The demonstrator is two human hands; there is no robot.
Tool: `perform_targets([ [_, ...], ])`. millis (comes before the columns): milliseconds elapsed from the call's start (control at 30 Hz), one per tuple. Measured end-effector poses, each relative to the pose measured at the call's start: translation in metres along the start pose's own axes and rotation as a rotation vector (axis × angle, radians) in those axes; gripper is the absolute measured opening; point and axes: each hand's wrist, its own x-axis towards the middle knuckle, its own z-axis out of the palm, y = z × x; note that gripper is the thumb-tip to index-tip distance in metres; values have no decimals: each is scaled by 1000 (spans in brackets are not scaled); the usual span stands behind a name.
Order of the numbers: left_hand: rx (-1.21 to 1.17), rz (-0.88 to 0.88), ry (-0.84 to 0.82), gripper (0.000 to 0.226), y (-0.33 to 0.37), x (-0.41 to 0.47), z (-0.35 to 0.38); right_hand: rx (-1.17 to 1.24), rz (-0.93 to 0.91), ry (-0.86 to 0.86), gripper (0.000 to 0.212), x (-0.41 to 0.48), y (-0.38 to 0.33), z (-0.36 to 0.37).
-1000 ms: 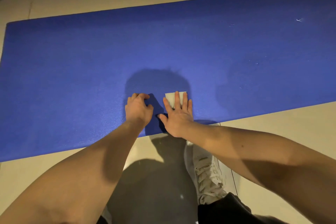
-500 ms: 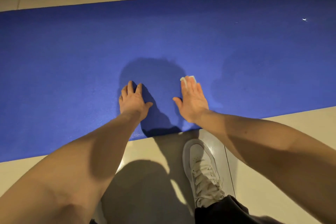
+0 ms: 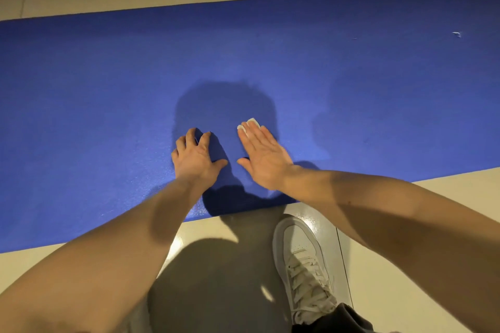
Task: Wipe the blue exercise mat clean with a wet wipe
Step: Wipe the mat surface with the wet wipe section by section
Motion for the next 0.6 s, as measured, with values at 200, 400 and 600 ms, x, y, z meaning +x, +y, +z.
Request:
perform_targets([
  [200, 0, -51, 47, 76, -1, 15, -6, 89, 471, 62, 81, 4, 60, -16],
  [400, 9, -65, 25, 84, -14, 28, -10, 217, 345, 71, 84, 25, -1, -13],
  [600, -28, -43, 105, 74, -24, 35, -15, 12, -45, -5, 79, 39, -15, -3],
])
